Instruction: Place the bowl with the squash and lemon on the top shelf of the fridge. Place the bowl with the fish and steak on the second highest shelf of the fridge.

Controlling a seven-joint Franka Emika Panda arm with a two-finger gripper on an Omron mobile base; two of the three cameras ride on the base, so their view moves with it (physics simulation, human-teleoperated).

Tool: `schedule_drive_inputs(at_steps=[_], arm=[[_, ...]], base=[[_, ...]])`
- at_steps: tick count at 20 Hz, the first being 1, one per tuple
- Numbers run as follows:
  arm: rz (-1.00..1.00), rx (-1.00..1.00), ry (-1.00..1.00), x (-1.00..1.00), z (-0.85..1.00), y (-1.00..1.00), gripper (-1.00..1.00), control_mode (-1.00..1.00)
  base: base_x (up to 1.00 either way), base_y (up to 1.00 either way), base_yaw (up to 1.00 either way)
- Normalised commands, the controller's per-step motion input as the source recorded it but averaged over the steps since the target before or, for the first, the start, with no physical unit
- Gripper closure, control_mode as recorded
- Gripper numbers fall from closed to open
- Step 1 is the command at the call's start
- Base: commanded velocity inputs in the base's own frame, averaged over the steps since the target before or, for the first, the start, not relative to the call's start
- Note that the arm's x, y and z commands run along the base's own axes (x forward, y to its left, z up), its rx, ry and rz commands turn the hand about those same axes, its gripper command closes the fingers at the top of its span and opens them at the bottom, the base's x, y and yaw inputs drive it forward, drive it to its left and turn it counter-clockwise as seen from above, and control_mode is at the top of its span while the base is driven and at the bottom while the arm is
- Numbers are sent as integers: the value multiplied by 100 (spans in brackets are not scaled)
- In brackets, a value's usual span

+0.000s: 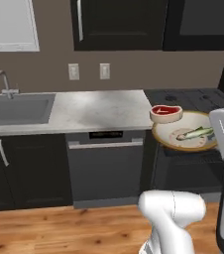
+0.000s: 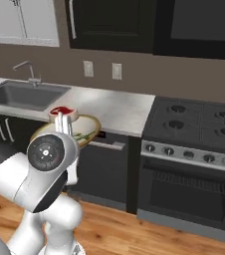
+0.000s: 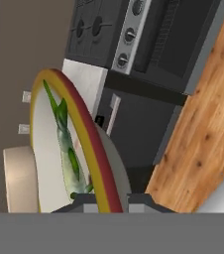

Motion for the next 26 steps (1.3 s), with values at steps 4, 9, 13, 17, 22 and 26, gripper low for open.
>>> schedule_drive_inputs(at_steps=[4,9,13,17,22,26], arm=[[0,0,0,0,0,0,100,100],[0,0,0,0,0,0,100,100],[0,0,0,0,0,0,100,100],[0,0,0,0,0,0,100,100],[0,0,0,0,0,0,100,100],[0,0,0,0,0,0,100,100]], base=[[-100,-34,-16],[-100,-58,-24],[-100,-75,-28],[-80,-93,-34],[-5,-100,-30],[42,-100,-20]])
